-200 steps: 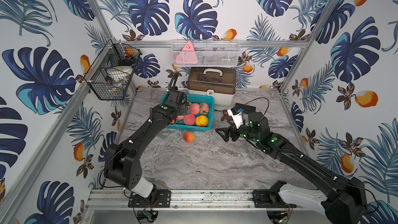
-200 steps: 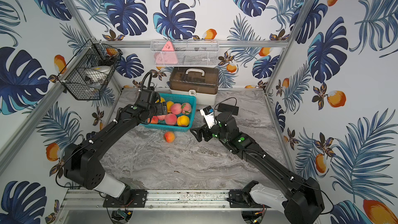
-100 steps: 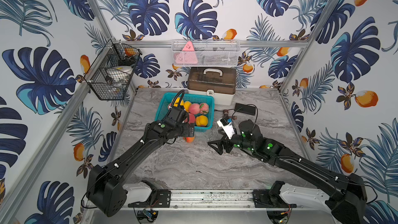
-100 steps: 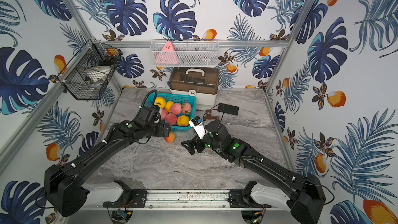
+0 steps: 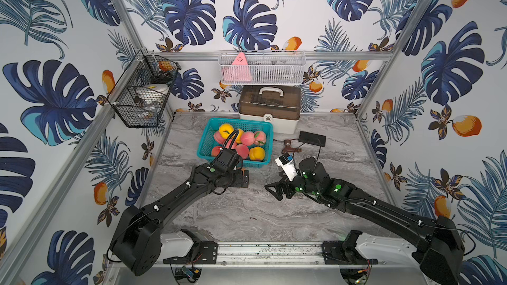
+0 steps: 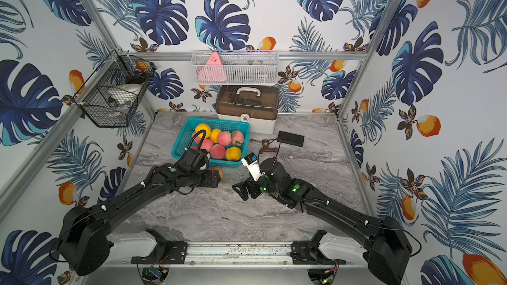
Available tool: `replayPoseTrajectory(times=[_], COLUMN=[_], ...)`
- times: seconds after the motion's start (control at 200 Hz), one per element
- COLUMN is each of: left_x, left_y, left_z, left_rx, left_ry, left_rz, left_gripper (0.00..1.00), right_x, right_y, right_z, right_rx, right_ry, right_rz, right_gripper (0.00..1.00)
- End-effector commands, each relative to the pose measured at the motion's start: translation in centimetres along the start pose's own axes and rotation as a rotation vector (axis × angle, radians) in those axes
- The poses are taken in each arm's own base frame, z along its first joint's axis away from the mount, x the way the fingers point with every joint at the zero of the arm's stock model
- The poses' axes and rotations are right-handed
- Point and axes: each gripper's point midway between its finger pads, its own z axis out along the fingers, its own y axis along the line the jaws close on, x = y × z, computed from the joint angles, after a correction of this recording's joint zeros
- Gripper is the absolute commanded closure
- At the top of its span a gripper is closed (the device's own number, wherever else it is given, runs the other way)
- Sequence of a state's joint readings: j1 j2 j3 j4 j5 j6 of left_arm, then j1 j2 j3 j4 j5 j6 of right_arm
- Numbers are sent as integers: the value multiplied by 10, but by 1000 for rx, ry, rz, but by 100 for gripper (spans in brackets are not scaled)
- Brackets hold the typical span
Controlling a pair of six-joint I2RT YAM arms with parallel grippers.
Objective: Put the peaches into the basket
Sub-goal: Pick up the peach from the center of the board.
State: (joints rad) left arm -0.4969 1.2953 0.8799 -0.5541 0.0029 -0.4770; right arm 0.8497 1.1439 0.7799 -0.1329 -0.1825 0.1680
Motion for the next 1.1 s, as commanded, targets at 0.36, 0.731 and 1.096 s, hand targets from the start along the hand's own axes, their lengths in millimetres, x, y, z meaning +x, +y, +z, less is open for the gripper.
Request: replayPoseTrajectory(times=[0.36,0.731,1.096], left_x=[-12,-23,-29], left_y=[1,7,10], left_z=[26,40,56], left_rx=[-14,-27,-44], left_ry=[-54,-155,-193], left_rz=[-5,2,-7], left_gripper=[1,1,1], right_x=[-2,-3,-4], right_y=[-1,-4,-7], right_z=[15,12,10], right_rx=[-4,11,14], right_ry=[-5,-17,-23], right_rz=[3,0,-6], right_gripper=[0,0,0])
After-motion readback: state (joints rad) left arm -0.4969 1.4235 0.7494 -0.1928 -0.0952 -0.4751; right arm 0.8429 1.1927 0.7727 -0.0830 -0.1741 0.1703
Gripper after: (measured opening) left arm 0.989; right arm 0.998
